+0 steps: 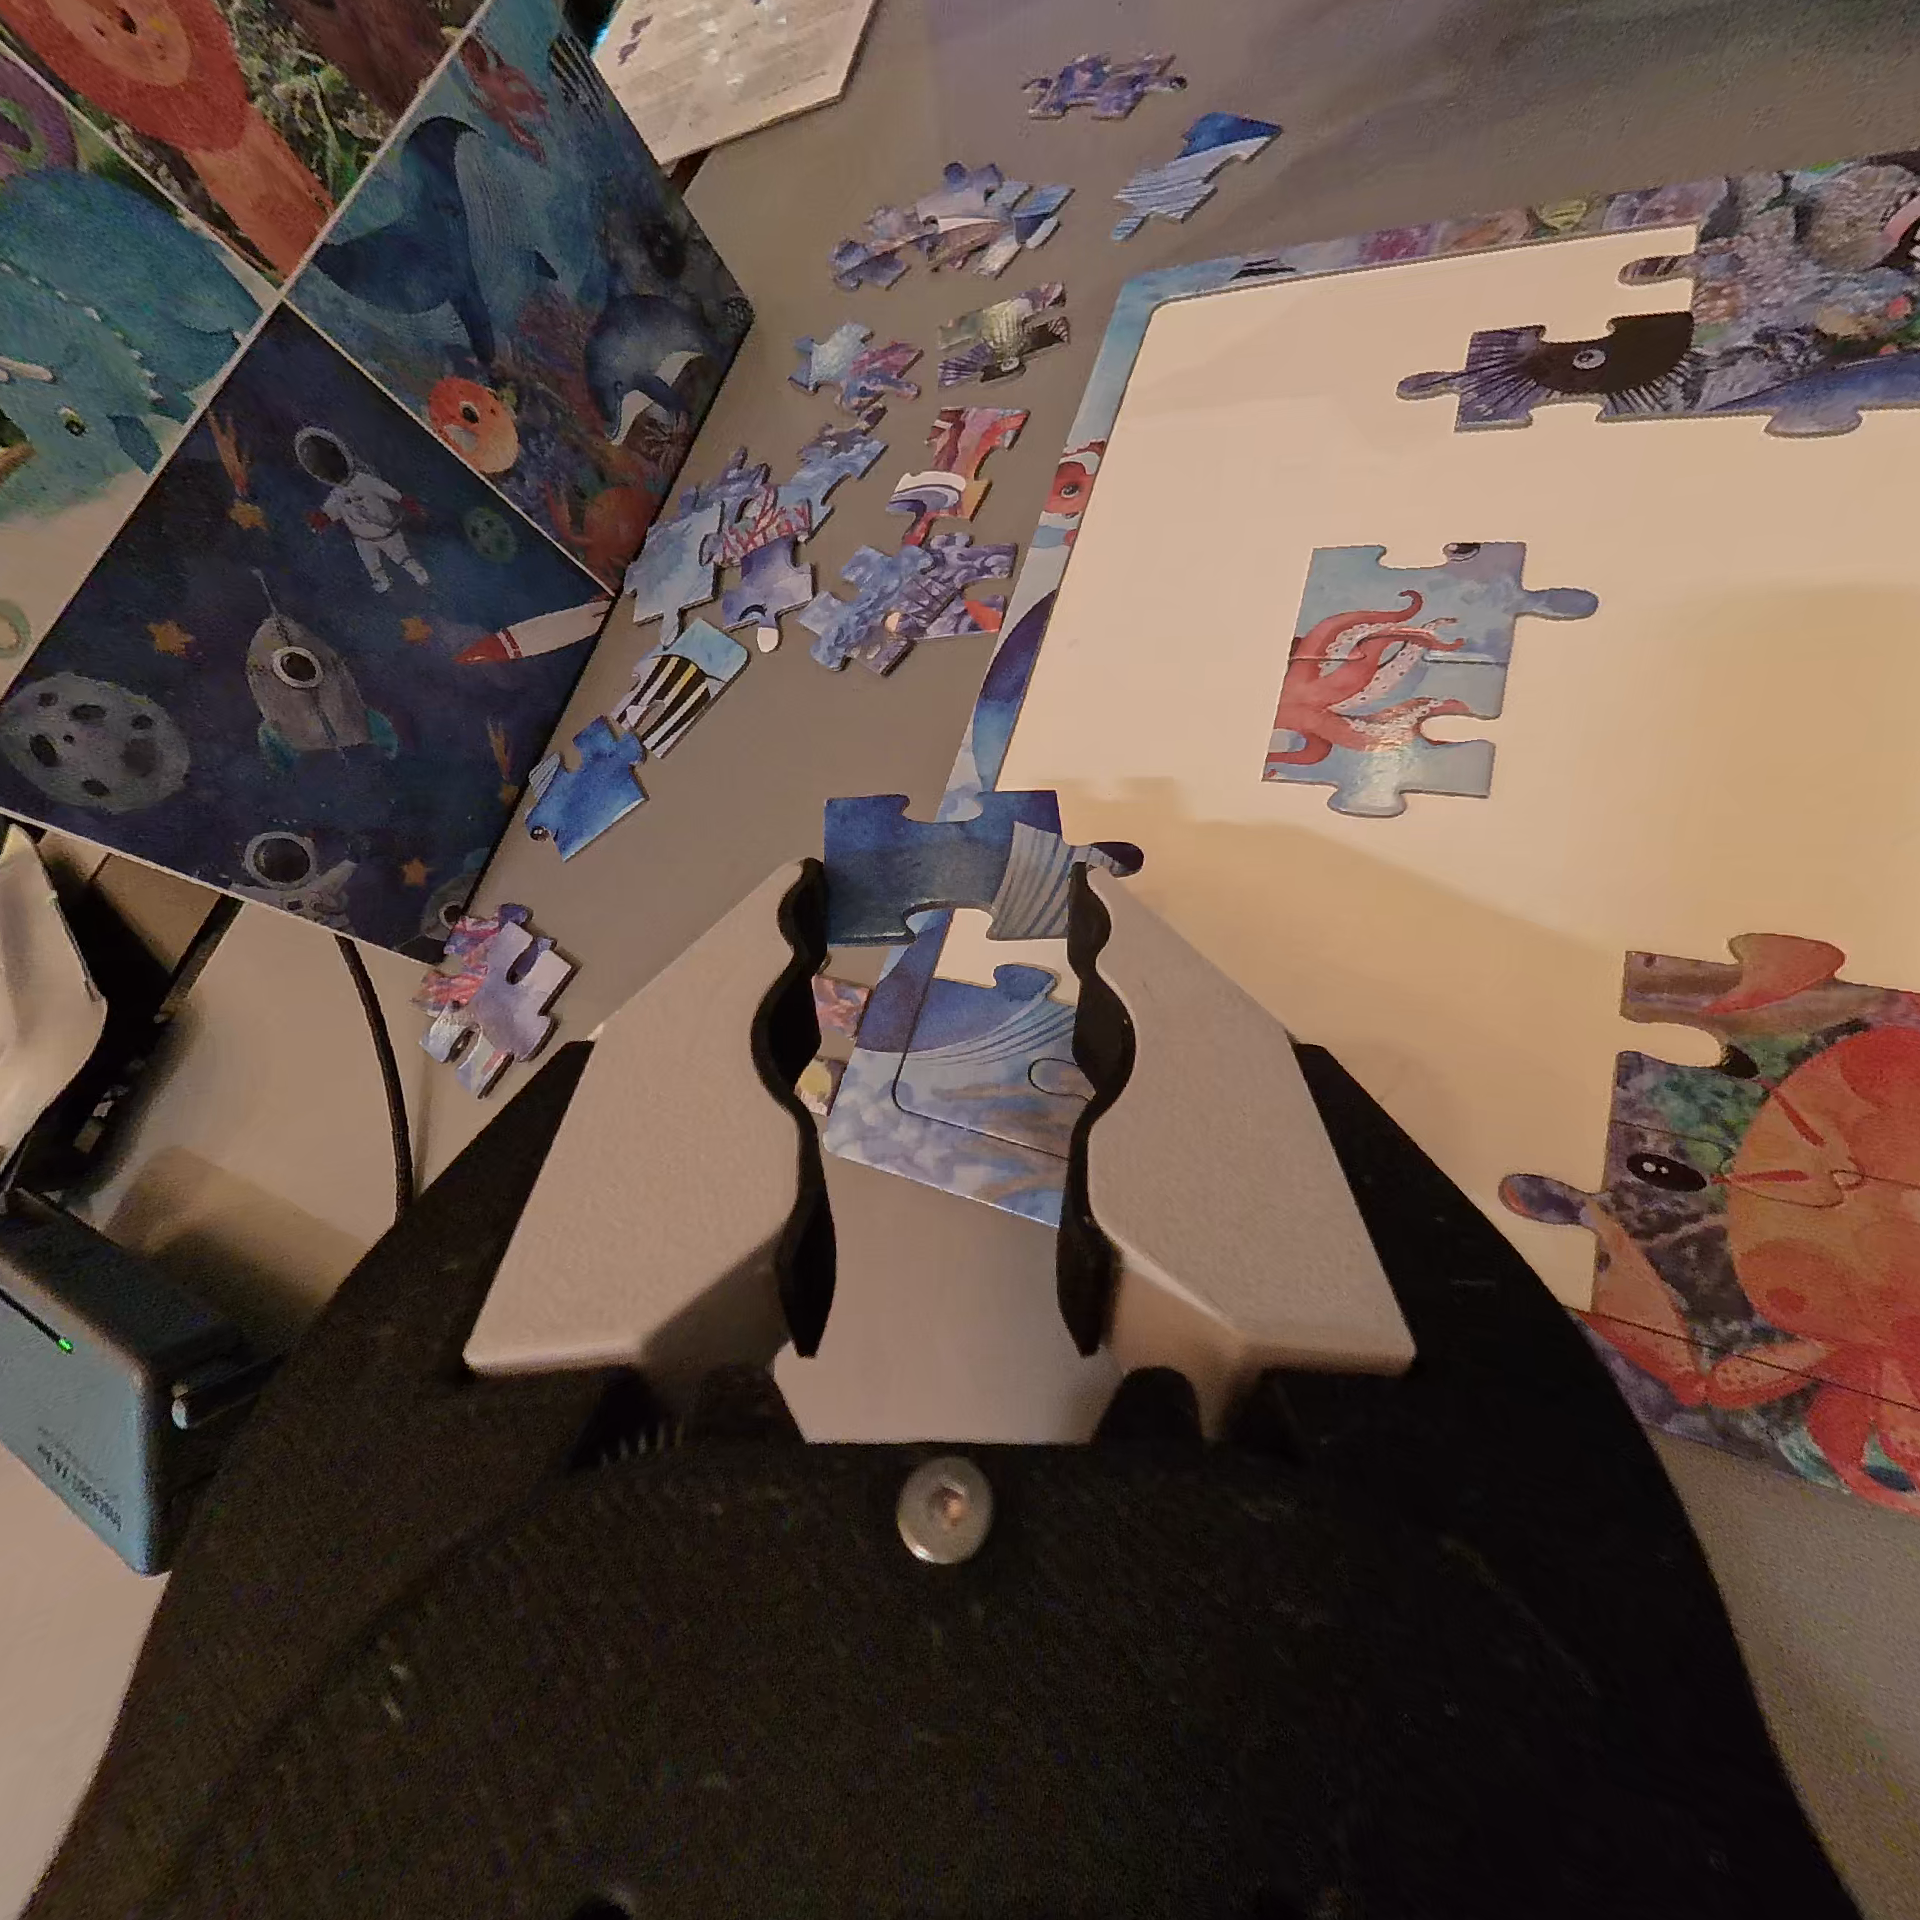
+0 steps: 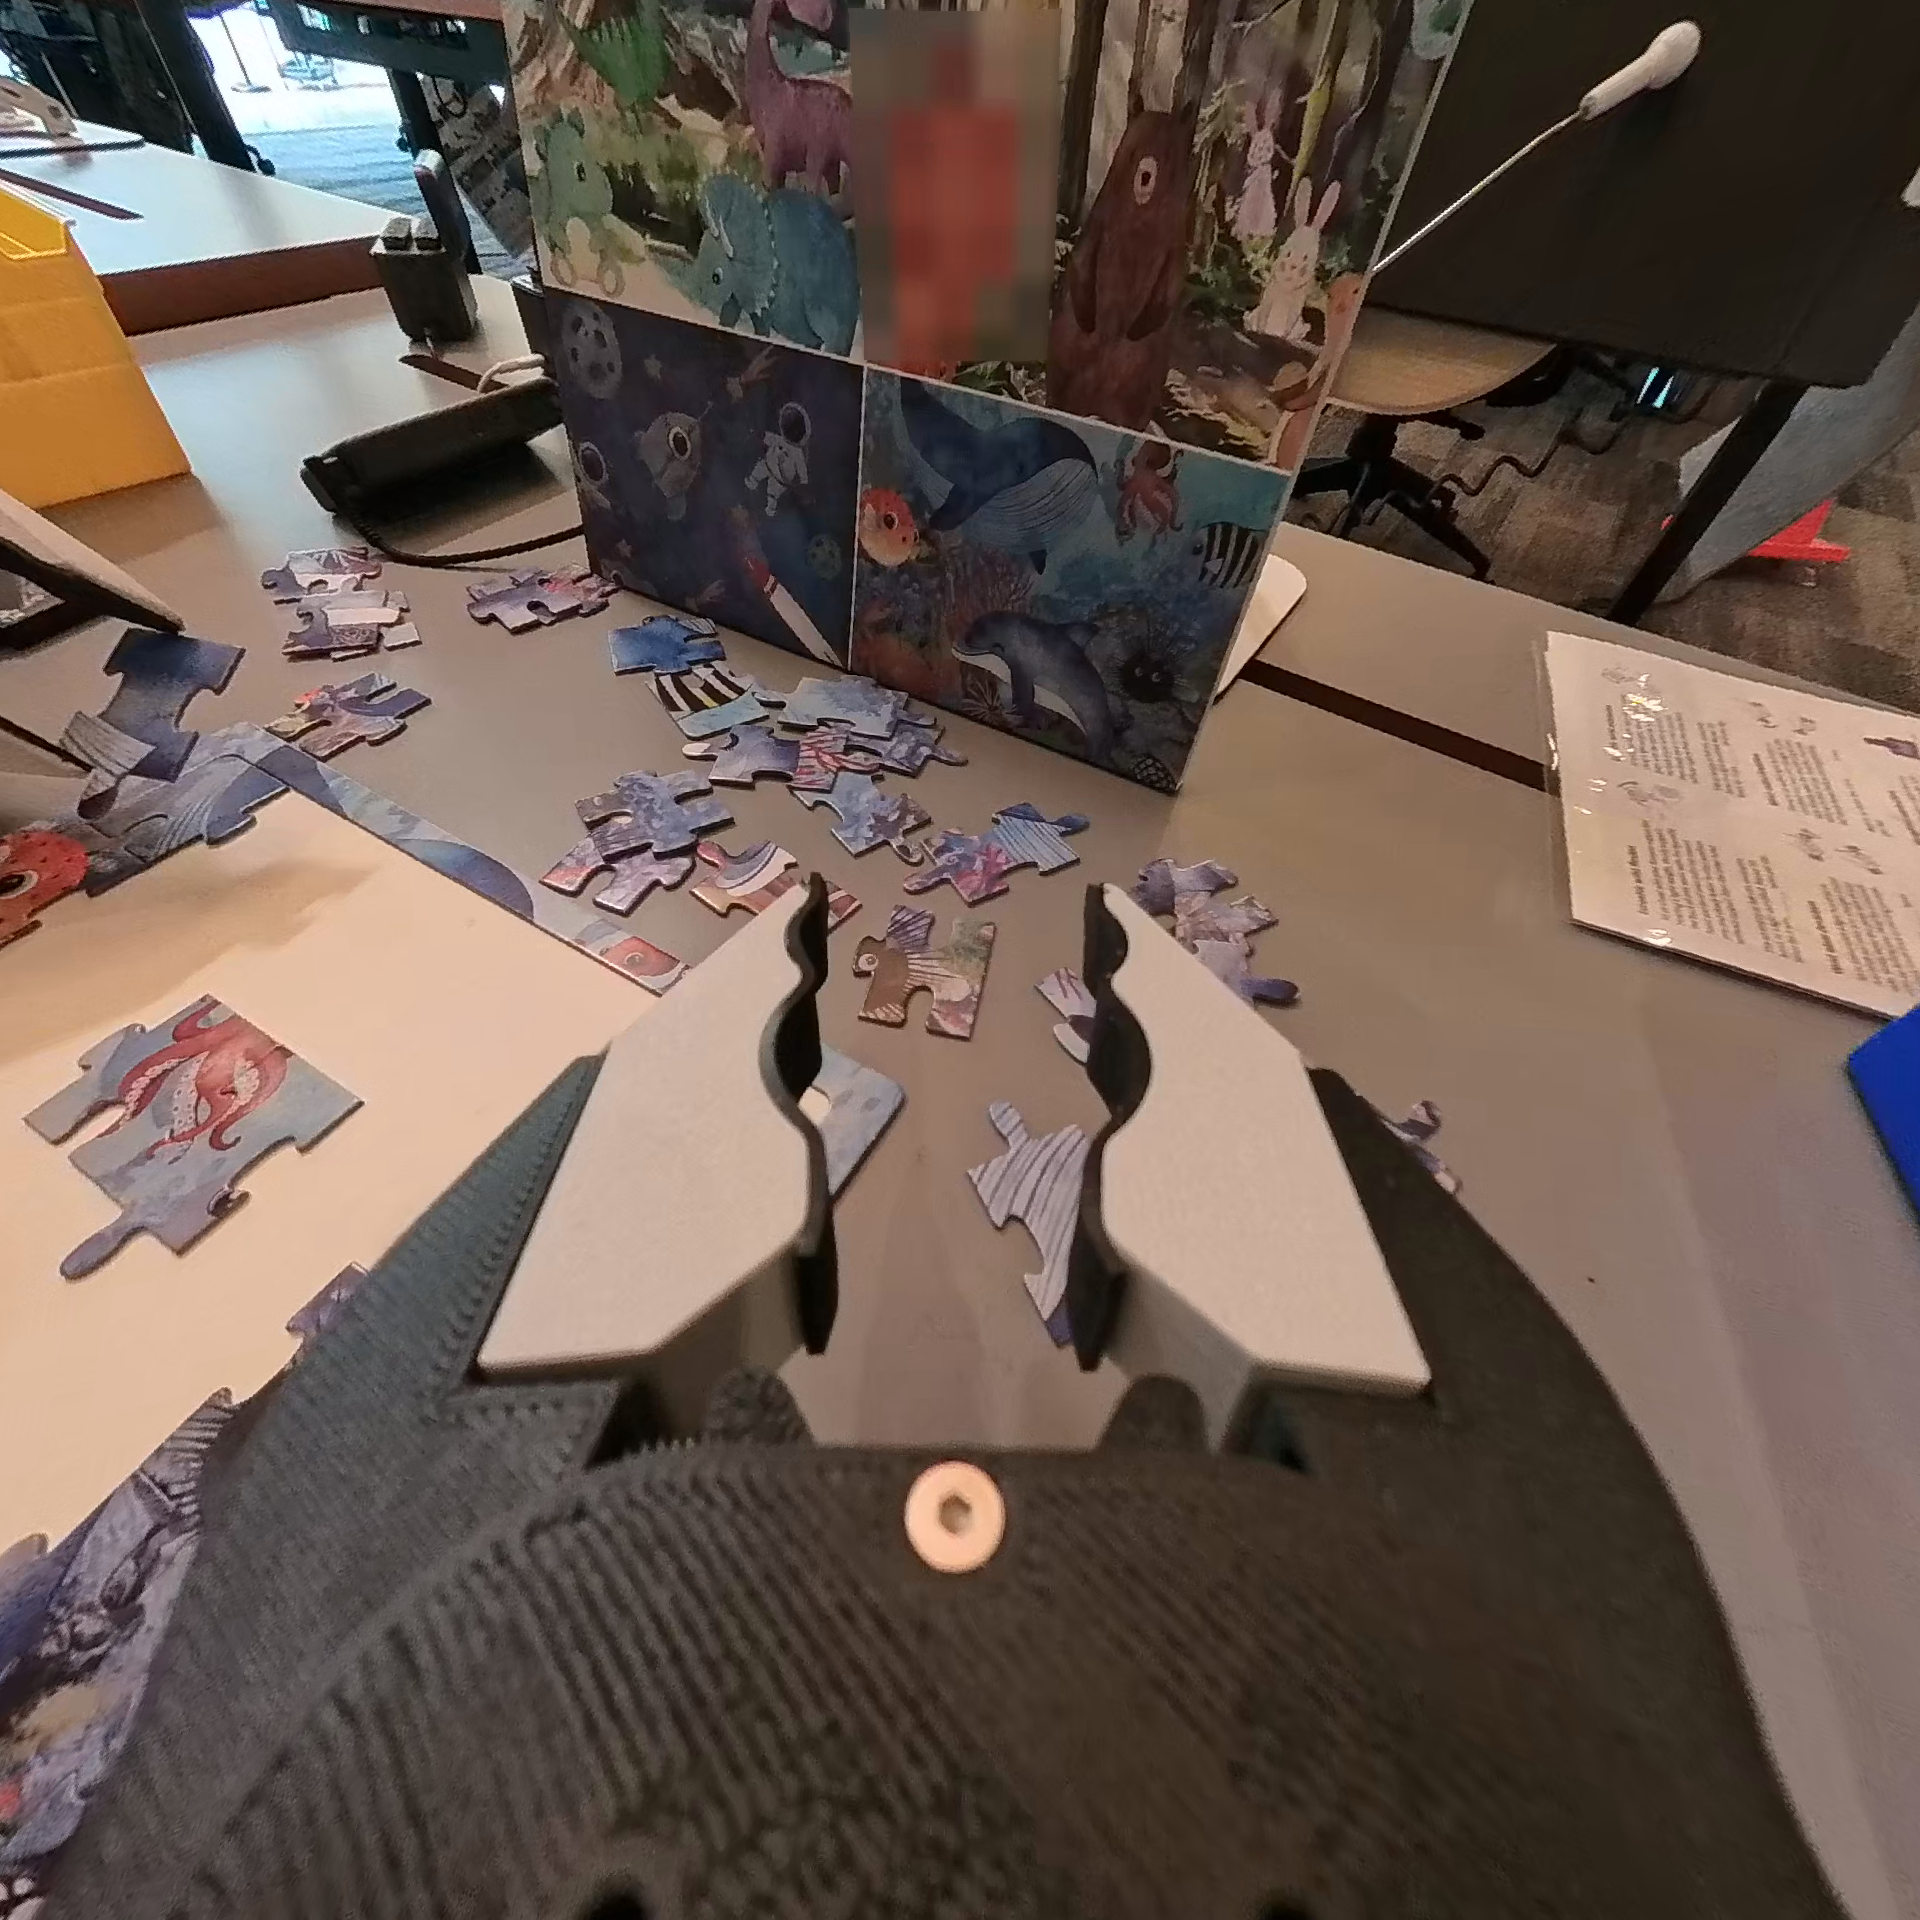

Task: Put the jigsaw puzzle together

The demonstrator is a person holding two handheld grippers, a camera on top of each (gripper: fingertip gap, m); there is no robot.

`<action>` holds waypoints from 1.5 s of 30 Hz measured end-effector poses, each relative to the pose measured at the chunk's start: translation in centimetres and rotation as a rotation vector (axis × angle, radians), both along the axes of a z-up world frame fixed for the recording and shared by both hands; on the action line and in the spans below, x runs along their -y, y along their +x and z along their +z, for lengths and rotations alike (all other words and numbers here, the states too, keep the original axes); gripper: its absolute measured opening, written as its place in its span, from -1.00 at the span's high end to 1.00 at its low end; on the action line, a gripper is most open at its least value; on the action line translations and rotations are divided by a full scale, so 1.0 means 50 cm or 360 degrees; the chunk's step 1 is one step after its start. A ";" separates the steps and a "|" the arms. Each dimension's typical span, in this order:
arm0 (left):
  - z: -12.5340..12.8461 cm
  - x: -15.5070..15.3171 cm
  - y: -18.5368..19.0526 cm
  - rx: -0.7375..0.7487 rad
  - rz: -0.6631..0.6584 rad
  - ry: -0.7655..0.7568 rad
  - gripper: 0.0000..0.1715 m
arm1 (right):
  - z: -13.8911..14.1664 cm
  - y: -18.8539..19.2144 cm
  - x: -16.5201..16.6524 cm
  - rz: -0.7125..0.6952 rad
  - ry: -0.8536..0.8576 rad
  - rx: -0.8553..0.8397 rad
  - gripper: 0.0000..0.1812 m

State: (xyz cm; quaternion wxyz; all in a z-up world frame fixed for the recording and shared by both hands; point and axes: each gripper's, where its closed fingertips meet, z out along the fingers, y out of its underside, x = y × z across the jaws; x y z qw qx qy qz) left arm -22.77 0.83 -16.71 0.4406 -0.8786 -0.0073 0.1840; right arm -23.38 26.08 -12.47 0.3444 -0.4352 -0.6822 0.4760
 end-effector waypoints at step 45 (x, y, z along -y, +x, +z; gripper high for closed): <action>-0.003 -0.003 0.002 -0.0007 -0.0004 -0.0009 0.48 | -0.004 0.001 0.007 0.0018 0.0010 0.0010 0.46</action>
